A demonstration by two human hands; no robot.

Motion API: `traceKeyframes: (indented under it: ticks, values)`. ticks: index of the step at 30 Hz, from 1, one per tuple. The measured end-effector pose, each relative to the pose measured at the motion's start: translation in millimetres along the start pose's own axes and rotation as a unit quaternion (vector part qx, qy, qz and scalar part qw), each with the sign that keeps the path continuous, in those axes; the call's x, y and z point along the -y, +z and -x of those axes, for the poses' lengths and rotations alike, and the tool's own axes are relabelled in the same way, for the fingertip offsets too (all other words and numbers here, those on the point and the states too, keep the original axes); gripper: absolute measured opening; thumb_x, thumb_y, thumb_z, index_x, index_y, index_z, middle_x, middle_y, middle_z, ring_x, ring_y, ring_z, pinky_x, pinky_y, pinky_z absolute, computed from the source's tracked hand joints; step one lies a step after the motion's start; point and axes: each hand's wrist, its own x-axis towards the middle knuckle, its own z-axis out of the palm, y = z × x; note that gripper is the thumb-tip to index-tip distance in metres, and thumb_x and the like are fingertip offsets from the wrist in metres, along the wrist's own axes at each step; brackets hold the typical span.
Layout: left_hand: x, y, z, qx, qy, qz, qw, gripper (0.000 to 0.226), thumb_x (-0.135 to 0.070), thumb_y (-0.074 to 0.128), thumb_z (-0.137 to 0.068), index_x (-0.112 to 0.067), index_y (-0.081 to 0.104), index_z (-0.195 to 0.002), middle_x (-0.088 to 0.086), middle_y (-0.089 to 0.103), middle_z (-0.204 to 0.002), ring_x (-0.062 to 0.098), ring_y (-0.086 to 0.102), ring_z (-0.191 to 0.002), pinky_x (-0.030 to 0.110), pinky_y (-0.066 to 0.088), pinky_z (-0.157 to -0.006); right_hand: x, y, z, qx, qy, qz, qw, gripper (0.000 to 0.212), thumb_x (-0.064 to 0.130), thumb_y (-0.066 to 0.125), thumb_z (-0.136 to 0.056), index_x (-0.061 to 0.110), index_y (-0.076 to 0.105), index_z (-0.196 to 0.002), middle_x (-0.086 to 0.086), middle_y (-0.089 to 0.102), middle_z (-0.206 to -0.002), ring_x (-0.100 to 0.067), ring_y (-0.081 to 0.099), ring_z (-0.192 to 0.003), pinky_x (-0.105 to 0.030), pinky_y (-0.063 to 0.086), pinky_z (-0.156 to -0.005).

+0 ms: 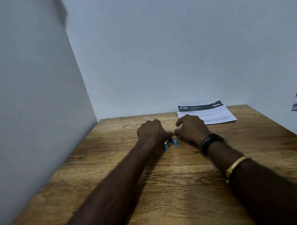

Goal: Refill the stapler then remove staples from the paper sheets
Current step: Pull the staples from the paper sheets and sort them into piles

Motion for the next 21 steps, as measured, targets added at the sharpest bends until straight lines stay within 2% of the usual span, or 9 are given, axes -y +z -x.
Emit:
traceKeyframes:
  ticks: [3, 7, 12, 14, 18, 21]
  values:
    - [-2, 0, 0, 0.023, 0.002, 0.037, 0.999, 0.035, -0.045, 0.076, -0.077, -0.015, 0.063, -0.087, 0.008, 0.072, -0.104, 0.028, 0.069, -0.099, 0.032, 0.050, -0.069, 2, -1, 6, 0.015, -0.005, 0.009, 1.000, 0.015, 0.021, 0.076, -0.079, 0.020, 0.080, -0.093, -0.003, 0.077, -0.099, -0.023, 0.069, -0.100, -0.029, 0.055, -0.080]
    - [-5, 0, -1, 0.027, 0.019, 0.071, 0.997, 0.029, -0.025, 0.076, -0.078, -0.005, 0.072, -0.099, 0.015, 0.074, -0.101, 0.030, 0.071, -0.099, 0.037, 0.058, -0.077, 3, -2, 15, 0.010, -0.020, 0.006, 1.000, 0.013, 0.021, 0.075, -0.078, 0.018, 0.081, -0.089, -0.002, 0.077, -0.095, -0.022, 0.069, -0.097, -0.027, 0.053, -0.078]
    - [-6, 5, 3, 0.008, 0.042, 0.086, 0.995, 0.038, -0.023, 0.076, -0.083, -0.006, 0.069, -0.116, 0.016, 0.070, -0.118, 0.033, 0.066, -0.114, 0.041, 0.057, -0.093, 5, -1, 23, 0.019, -0.032, 0.003, 0.999, 0.017, 0.024, 0.078, -0.077, 0.018, 0.081, -0.093, -0.003, 0.078, -0.097, -0.023, 0.069, -0.098, -0.032, 0.057, -0.084]
    - [-7, 6, 5, -0.002, 0.047, 0.083, 0.995, 0.038, -0.024, 0.074, -0.084, -0.007, 0.069, -0.118, 0.014, 0.070, -0.121, 0.032, 0.065, -0.115, 0.041, 0.057, -0.094, 6, -1, 25, 0.014, -0.033, 0.004, 0.999, 0.018, 0.025, 0.077, -0.078, 0.019, 0.082, -0.094, -0.003, 0.078, -0.098, -0.023, 0.070, -0.099, -0.032, 0.057, -0.083]
    - [-5, 9, 6, -0.024, 0.054, 0.074, 0.995, 0.032, -0.026, 0.069, -0.087, -0.009, 0.071, -0.114, 0.012, 0.071, -0.119, 0.031, 0.066, -0.112, 0.038, 0.055, -0.089, 4, 0, 28, 0.000, -0.034, 0.006, 0.999, 0.029, 0.032, 0.075, -0.082, 0.024, 0.079, -0.110, -0.003, 0.074, -0.116, -0.024, 0.066, -0.111, -0.032, 0.055, -0.089]
    - [-1, 9, 4, -0.071, 0.072, 0.079, 0.992, 0.036, -0.032, 0.057, -0.095, -0.012, 0.067, -0.123, 0.010, 0.068, -0.127, 0.030, 0.062, -0.120, 0.039, 0.051, -0.094, 4, 2, 27, -0.040, -0.040, 0.005, 0.998, 0.041, 0.039, 0.066, -0.091, 0.026, 0.068, -0.130, -0.007, 0.060, -0.137, -0.027, 0.058, -0.126, -0.037, 0.050, -0.099]
